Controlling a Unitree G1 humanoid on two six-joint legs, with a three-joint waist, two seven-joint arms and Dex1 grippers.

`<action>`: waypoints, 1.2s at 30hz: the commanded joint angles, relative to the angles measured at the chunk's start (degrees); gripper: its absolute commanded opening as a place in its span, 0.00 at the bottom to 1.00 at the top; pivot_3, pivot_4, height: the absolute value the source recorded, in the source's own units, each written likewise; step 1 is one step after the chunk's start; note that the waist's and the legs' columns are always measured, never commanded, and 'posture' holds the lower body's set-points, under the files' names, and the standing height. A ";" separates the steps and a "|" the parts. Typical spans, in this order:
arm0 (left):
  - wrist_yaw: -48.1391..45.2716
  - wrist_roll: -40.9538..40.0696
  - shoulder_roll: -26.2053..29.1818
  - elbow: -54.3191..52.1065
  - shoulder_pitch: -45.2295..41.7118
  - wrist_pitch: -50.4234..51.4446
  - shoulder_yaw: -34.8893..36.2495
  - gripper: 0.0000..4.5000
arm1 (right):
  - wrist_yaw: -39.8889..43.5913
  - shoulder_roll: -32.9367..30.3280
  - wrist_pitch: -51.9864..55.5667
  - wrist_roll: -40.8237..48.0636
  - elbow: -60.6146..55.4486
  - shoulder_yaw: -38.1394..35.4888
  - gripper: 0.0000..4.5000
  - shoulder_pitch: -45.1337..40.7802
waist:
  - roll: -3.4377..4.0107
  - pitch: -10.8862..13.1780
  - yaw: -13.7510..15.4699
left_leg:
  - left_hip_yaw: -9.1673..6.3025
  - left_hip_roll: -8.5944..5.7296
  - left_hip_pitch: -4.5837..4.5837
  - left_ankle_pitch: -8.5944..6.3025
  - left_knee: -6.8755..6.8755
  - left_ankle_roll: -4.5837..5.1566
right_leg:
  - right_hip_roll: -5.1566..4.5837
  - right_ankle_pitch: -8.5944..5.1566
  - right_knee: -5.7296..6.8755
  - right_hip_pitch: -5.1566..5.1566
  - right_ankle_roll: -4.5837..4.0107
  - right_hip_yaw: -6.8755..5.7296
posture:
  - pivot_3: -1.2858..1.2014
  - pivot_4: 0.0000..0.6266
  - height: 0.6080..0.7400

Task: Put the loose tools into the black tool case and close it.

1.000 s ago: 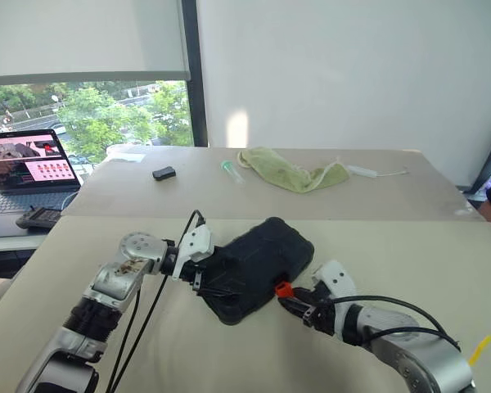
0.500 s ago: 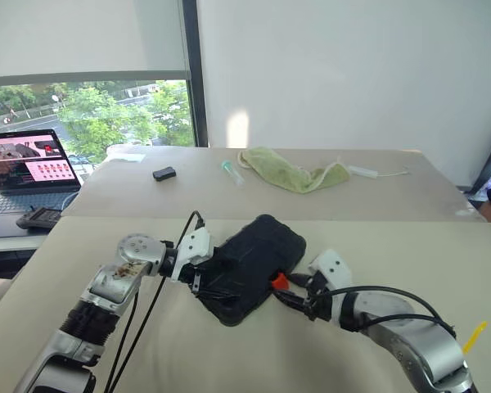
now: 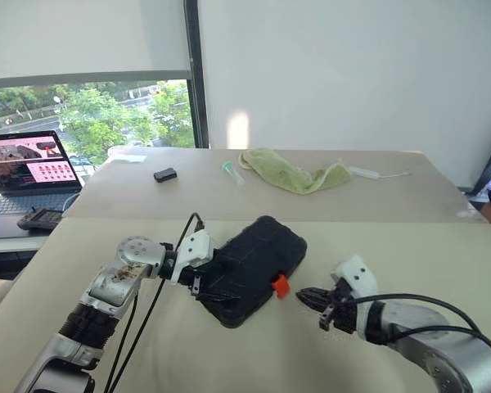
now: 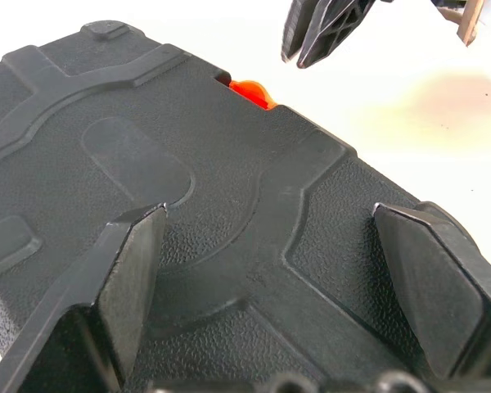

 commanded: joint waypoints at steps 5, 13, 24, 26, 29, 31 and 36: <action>-1.45 4.75 0.20 2.93 2.10 -0.65 -5.50 0.97 | 2.84 -0.62 0.05 -3.09 8.47 9.42 0.02 -12.05 | -0.04 -0.04 -0.05 | 0.01 0.00 -0.01 0.00 0.00 0.00 | 0.01 -0.01 0.00 0.01 -0.02 -0.03 | 0.52 0.24 1.00; -1.12 4.65 0.22 1.99 3.02 -0.35 -5.48 0.97 | 5.09 1.42 -3.00 -4.81 12.88 11.59 0.02 -15.50 | -0.08 -0.08 -0.34 | 0.01 0.03 -0.01 0.00 0.00 0.00 | 0.02 -0.01 0.04 0.00 -0.03 -0.03 | 0.52 0.24 1.00; -0.28 4.89 0.24 1.10 4.14 -0.47 -5.58 0.97 | 6.66 2.38 -2.35 -3.08 9.08 8.83 0.02 -16.38 | -0.07 -0.08 -0.41 | 0.01 0.03 -0.03 0.00 -0.01 0.00 | 0.00 -0.01 0.03 -0.03 -0.02 -0.02 | 0.52 0.24 1.00; -0.23 4.96 0.11 1.14 4.25 -0.76 -5.73 0.97 | 6.43 2.83 -2.29 -3.07 9.19 8.59 0.02 -16.85 | -0.07 -0.08 -0.43 | 0.01 0.03 -0.03 0.00 -0.01 0.00 | 0.00 -0.01 0.02 -0.03 -0.02 -0.02 | 0.52 0.24 1.00; -0.07 4.87 -0.16 1.05 4.38 -0.72 -5.89 0.97 | 6.10 3.24 -3.28 -4.96 11.16 10.89 0.02 -16.42 | -0.07 -0.09 -0.72 | 0.01 0.04 -0.01 0.00 -0.01 0.00 | 0.00 -0.01 0.04 -0.03 -0.03 -0.02 | 0.52 0.24 1.00; 0.05 4.84 -0.32 1.12 4.27 -0.68 -5.91 0.97 | 6.03 3.34 -4.57 -6.76 13.07 12.83 0.02 -15.49 | -0.07 -0.11 -0.82 | 0.00 0.05 0.03 0.00 -0.01 0.00 | 0.01 -0.01 0.04 0.00 -0.03 -0.02 | 0.52 0.24 1.00; 1.32 4.33 -1.03 0.86 4.55 -0.21 -4.98 0.97 | 5.55 2.84 -8.08 -10.94 16.71 15.84 0.02 -11.40 | -0.14 -0.22 -0.86 | 0.00 0.03 0.03 0.00 -0.03 0.00 | 0.00 -0.01 0.03 0.01 -0.03 -0.03 | 0.52 0.24 1.00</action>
